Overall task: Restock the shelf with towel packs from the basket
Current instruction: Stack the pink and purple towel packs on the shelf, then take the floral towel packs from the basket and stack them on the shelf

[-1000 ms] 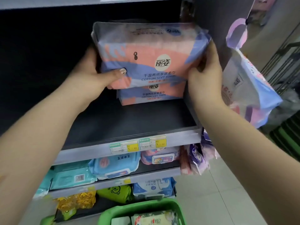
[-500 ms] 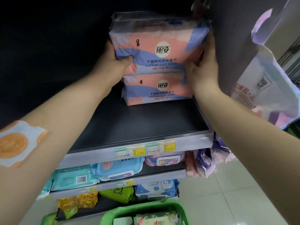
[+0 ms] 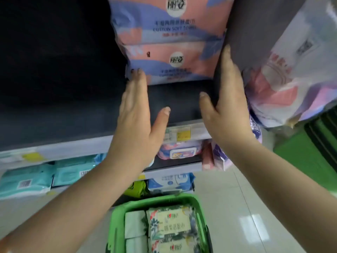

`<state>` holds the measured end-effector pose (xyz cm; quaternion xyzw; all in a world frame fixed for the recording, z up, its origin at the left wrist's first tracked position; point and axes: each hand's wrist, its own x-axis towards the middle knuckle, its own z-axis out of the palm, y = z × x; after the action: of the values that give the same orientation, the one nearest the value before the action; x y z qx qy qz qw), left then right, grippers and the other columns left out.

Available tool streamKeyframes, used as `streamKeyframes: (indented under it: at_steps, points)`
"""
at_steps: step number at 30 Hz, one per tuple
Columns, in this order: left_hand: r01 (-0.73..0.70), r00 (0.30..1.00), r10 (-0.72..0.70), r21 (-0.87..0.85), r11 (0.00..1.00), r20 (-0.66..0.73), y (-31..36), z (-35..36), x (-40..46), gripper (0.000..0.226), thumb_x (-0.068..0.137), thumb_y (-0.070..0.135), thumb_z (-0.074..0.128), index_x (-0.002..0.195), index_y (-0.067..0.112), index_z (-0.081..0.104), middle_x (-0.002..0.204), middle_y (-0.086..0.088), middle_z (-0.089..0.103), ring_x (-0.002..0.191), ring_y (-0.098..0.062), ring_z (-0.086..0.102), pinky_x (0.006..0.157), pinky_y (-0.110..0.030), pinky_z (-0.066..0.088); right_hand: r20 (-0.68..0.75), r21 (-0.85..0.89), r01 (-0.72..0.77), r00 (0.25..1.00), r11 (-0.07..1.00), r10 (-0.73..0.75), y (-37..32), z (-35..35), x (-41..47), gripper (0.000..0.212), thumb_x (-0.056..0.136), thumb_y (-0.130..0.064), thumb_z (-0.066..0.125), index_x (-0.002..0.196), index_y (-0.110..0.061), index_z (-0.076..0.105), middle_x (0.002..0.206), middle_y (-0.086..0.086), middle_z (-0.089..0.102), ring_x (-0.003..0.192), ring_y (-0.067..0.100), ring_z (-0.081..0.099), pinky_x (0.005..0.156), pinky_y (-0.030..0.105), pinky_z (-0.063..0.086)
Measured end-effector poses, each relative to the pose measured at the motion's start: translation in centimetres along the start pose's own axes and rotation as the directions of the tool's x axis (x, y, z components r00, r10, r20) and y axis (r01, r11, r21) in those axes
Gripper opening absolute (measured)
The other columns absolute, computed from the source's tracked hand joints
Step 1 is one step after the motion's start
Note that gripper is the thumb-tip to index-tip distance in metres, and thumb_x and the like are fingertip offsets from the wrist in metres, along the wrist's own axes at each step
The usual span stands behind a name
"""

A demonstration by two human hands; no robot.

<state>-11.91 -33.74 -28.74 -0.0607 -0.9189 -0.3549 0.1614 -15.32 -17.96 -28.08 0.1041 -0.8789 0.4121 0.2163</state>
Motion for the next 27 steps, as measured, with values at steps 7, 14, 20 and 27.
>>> streamKeyframes:
  at_steps: [7, 14, 20, 27]
  points:
    - [0.034, 0.973, 0.010, -0.185, 0.982, 0.232, -1.0, 1.5, -11.5, 0.055, 0.089, 0.037, 0.036, 0.143, 0.033, 0.025, 0.134, 0.049, 0.020, 0.125, 0.010, 0.036, 0.105, -0.011, 0.028, 0.162, -0.038, 0.135, 0.979, 0.990, -0.127, 2.1, -1.6, -11.5, 0.061, 0.080, 0.002, 0.043, 0.139, -0.001, 0.030, 0.140, 0.012, 0.037, 0.134, 0.023, 0.031, 0.113, 0.025, 0.026]
    - [0.527, 0.759, -0.478, 0.015, 0.850, 0.442, -8.0, 7.6, -21.4, 0.053, 0.091, 0.032, 0.043, 0.142, 0.020, 0.034, 0.141, 0.019, 0.029, 0.133, -0.001, 0.028, 0.102, -0.005, 0.018, 0.421, -0.180, -0.213, 0.866, 0.960, 0.271, 8.5, 2.0, -22.8, 0.061, 0.082, -0.002, 0.049, 0.140, -0.007, 0.035, 0.141, 0.013, 0.043, 0.130, 0.025, 0.039, 0.108, 0.026, 0.030]
    - [0.731, 0.256, -0.699, 0.340, 0.592, 0.668, -13.0, 13.4, -27.3, 0.048, 0.099, 0.023, 0.039, 0.144, 0.010, 0.026, 0.149, -0.008, 0.035, 0.116, -0.016, 0.050, 0.086, -0.024, 0.041, 0.687, -0.496, -0.304, 0.436, 0.813, 0.582, 13.1, 7.3, -31.0, 0.067, 0.092, -0.017, 0.047, 0.149, -0.021, 0.011, 0.154, 0.001, 0.020, 0.137, 0.024, 0.028, 0.110, 0.037, 0.034]
    - [0.757, 0.089, -0.753, 0.447, 0.476, 0.652, -16.7, 18.8, -31.7, 0.043, 0.101, 0.025, 0.035, 0.140, 0.008, 0.031, 0.137, -0.012, 0.048, 0.070, -0.004, 0.046, 0.051, -0.015, 0.027, 0.657, -0.665, -0.361, 0.135, 0.654, 0.742, 17.5, 11.5, -36.9, 0.070, 0.089, -0.013, 0.048, 0.148, -0.016, 0.012, 0.149, 0.007, 0.030, 0.132, 0.028, 0.035, 0.105, 0.040, 0.039]
